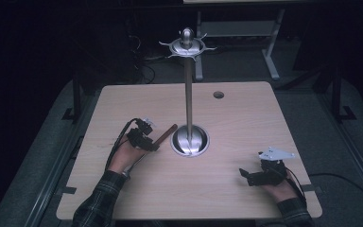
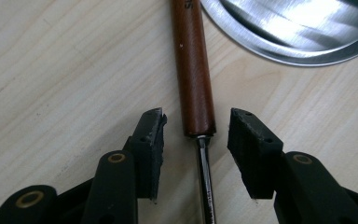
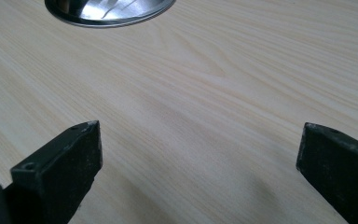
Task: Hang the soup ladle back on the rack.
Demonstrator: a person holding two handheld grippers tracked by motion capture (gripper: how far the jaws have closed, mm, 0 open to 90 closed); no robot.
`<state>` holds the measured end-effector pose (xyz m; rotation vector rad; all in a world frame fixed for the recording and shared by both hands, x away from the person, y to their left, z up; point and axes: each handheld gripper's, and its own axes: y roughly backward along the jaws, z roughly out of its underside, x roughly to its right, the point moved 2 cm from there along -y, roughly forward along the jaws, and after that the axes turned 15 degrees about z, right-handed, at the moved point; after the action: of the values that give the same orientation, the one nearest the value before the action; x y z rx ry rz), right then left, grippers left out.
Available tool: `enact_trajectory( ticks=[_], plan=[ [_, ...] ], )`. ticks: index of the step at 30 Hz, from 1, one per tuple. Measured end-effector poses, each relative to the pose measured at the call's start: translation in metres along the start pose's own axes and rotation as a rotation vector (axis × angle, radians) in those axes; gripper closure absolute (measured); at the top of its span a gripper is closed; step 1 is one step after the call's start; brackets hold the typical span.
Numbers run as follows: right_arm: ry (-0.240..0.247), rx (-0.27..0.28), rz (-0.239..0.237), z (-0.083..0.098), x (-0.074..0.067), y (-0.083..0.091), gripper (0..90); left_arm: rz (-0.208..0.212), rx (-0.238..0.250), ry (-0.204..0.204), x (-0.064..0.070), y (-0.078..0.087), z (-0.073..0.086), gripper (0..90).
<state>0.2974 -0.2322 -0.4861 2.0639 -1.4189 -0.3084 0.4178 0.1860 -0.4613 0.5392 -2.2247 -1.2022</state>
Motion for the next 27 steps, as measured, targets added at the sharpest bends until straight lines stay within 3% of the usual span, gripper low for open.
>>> enact_trajectory(
  ticks=[20,27],
  plan=[
    [-0.005,0.001,0.005,-0.0004,-0.0001,0.0001,0.0,-0.04,0.026,-0.033,0.0039,-0.0085,-0.0071,70.3],
    [-0.008,0.002,0.006,-0.0002,0.0003,0.0003,0.0,-0.043,0.028,-0.022,0.0034,-0.0082,-0.0074,72.0]
  ],
)
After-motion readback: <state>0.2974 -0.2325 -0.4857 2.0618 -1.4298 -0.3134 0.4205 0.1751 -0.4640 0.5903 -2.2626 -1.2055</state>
